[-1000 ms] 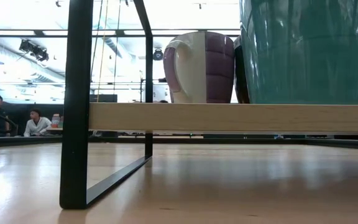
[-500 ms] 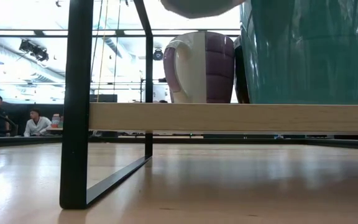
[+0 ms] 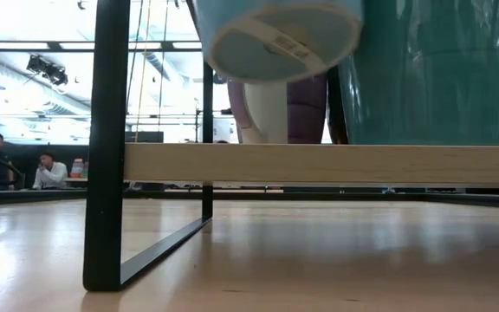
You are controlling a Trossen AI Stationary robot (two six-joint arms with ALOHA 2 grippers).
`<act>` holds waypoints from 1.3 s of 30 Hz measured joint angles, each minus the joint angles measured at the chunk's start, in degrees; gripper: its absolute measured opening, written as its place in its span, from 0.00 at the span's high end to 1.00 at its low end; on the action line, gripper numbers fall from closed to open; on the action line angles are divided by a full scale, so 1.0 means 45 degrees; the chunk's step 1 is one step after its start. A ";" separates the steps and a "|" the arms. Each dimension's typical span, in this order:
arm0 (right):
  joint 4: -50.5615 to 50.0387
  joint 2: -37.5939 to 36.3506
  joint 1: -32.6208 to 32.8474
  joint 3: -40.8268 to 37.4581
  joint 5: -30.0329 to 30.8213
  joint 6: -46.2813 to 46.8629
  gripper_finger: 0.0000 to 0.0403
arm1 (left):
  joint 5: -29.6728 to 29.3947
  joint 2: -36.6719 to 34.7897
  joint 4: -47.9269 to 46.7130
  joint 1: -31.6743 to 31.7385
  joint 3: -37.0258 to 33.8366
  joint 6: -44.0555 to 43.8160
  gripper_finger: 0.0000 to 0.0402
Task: Place coffee mugs
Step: Put the light blue mug on the shelf aligned with the purple mug
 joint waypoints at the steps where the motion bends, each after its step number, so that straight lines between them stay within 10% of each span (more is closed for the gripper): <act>1: -0.0001 0.0000 0.0000 0.0000 0.0000 0.0000 0.70 | -0.0005 0.0060 0.0019 0.0000 0.0000 -0.0001 0.94; 39: -0.0011 0.0005 0.0003 0.0000 0.0000 0.0000 0.70 | -0.0646 0.0935 -0.0619 0.0131 -0.0005 -0.0024 0.78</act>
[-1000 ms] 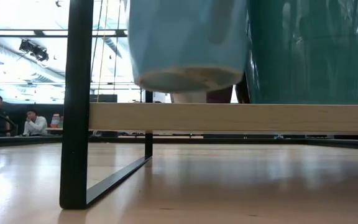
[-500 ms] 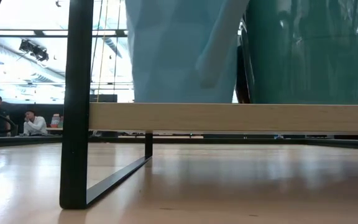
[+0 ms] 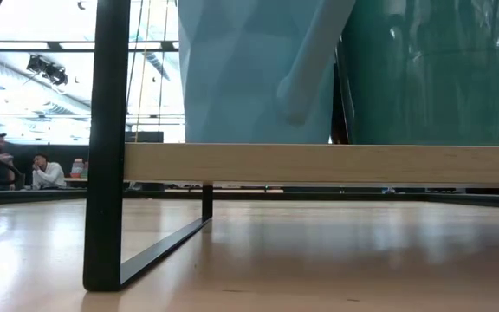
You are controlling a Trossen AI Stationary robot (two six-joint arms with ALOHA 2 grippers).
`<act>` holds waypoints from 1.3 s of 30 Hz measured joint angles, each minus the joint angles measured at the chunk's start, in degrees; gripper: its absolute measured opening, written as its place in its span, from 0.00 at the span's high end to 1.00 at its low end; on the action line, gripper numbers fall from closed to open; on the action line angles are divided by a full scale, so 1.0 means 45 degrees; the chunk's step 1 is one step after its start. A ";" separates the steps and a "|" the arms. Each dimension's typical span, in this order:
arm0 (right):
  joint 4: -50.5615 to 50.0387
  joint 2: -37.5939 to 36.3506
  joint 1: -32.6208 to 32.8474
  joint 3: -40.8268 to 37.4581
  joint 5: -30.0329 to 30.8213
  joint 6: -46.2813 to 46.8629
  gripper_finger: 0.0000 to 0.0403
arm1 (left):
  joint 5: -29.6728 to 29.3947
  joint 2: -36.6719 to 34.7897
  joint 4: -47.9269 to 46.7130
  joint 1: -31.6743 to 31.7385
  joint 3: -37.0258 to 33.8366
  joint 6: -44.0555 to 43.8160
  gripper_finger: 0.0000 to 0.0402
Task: Place coffee mugs
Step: Put the light blue mug on the shelf aligned with the purple mug, then return to Home Position
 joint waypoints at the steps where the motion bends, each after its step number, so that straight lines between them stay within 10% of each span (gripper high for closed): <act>1: 0.0000 0.0000 0.0002 0.0000 0.0000 0.0000 0.70 | -0.0004 0.0000 0.0000 0.0000 0.0000 0.0000 0.76; 39: 0.0008 -0.0001 0.0001 0.0004 0.0000 0.0000 0.70 | -0.0192 -0.2138 -0.0473 0.0544 0.3142 0.1342 0.69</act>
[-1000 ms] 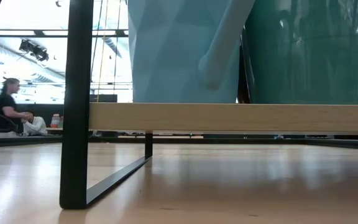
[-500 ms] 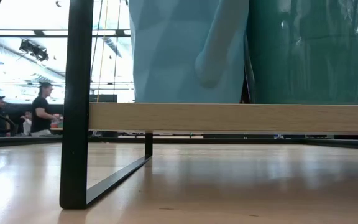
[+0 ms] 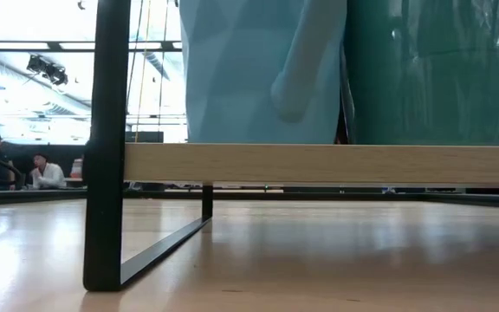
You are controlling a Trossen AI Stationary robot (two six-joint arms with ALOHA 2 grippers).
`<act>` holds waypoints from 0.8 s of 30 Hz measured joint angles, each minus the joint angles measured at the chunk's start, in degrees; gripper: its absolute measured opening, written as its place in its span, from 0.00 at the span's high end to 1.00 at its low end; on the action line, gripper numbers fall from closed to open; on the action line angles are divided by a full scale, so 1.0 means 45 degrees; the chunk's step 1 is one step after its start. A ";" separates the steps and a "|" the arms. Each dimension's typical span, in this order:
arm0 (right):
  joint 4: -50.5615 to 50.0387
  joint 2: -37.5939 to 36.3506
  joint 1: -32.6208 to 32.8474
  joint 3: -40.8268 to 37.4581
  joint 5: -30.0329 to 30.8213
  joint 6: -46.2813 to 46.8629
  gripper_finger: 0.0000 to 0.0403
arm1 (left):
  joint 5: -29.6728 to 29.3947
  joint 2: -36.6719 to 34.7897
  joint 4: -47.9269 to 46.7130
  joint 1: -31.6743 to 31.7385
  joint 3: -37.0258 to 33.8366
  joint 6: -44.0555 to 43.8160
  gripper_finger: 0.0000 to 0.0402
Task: Place coffee mugs
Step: Return to Home Position
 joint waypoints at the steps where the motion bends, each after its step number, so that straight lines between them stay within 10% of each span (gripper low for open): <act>1: 0.0021 -0.0004 -0.0004 0.0001 0.0000 0.0000 0.70 | -0.0217 -0.0266 -0.0170 0.0022 0.0001 0.0136 0.69; 17: 0.0021 -0.0004 -0.0004 0.0001 0.0010 0.0010 0.70 | -0.4283 -0.3985 -0.1924 -0.1153 -0.0587 0.1425 0.69; 24: 0.0022 -0.0004 -0.0008 0.0001 -0.0373 0.0005 0.70 | -0.6550 -0.6859 -0.0827 -0.2761 -0.5101 0.0657 0.69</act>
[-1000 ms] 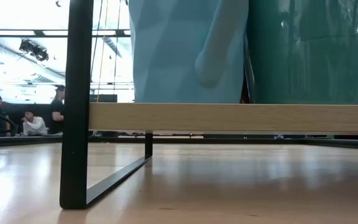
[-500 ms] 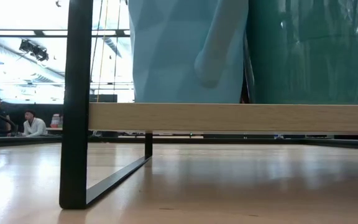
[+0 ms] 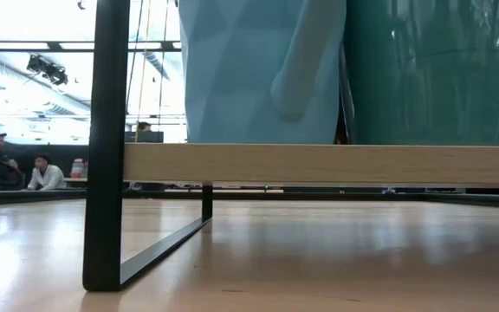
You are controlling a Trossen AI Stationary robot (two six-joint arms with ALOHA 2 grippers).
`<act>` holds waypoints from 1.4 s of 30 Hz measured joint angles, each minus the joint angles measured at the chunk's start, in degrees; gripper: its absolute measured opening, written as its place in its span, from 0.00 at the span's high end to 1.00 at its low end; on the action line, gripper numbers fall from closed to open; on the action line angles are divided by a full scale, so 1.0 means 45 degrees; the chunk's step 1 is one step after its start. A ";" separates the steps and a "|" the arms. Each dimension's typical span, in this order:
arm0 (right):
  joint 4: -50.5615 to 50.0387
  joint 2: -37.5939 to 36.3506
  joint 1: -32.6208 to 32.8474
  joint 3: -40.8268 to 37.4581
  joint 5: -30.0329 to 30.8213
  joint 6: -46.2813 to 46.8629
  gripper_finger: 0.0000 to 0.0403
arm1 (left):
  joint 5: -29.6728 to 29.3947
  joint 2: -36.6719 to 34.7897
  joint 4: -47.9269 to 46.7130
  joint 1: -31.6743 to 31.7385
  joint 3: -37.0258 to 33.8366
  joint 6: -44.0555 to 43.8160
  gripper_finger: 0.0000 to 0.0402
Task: Place coffee mugs
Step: Return to Home Position
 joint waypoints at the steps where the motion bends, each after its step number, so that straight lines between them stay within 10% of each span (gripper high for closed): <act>1: 0.0004 0.0000 0.0000 0.0000 0.0004 0.0000 0.70 | -0.0180 -0.0574 0.0605 -0.0197 -0.1074 -0.0058 0.69; 10: 0.0004 0.0000 -0.0005 0.0000 0.0020 -0.0005 0.70 | -0.0210 -0.6861 0.9351 -0.0608 -1.1941 0.1146 0.69; 17: 0.0004 0.0005 -0.0005 0.0000 0.0145 -0.0574 0.70 | 0.2351 -1.0421 1.4041 0.1323 -1.7280 0.3051 0.69; 36: 0.2504 -0.0360 -0.0005 0.0000 0.0373 -0.1982 0.70 | 0.4534 -1.8587 1.3772 0.4754 -2.2303 0.4441 0.69; 42: 0.2928 -0.1511 -0.0005 0.0000 0.0111 -0.2051 0.70 | 0.5365 -1.8549 1.3223 0.5190 -2.2519 0.4485 0.69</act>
